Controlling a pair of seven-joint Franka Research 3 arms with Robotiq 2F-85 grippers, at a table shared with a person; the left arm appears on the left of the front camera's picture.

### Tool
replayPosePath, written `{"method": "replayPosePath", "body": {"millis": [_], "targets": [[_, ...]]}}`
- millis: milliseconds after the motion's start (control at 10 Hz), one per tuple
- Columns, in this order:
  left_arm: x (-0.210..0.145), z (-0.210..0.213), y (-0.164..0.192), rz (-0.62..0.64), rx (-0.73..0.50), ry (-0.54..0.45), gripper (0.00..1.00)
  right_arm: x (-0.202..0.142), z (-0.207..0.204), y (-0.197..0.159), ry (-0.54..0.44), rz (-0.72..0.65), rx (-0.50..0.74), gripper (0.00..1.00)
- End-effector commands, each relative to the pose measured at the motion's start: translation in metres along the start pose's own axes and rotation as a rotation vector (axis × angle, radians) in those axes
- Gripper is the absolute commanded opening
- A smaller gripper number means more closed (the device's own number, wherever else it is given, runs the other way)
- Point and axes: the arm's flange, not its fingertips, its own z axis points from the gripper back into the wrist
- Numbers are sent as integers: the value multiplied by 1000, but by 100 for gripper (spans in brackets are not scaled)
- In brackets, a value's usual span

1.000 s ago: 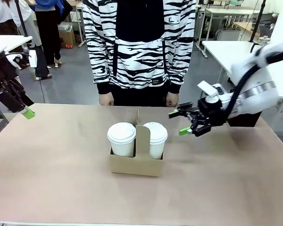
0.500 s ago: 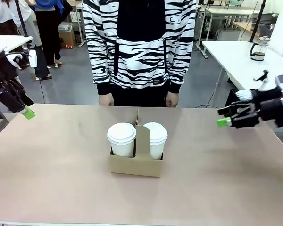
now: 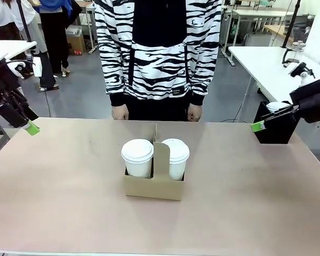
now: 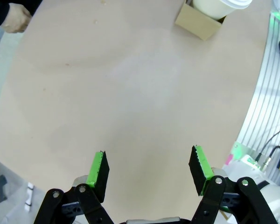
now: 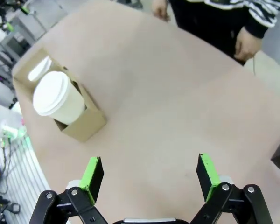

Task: Pour a drink into a cup and package it in a carrier.
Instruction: Insert the held 600 ml Paper Cup into the Cup Carrier.

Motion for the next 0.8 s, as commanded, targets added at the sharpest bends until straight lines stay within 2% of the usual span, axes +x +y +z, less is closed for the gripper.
{"method": "replayPosePath", "body": {"millis": [0, 700], "targets": [[0, 1, -1, 3, -5, -12, 86, -4, 12, -8, -36, 23, 11, 100], [0, 1, -1, 3, -5, -12, 86, -4, 12, -8, -36, 23, 11, 100]]}}
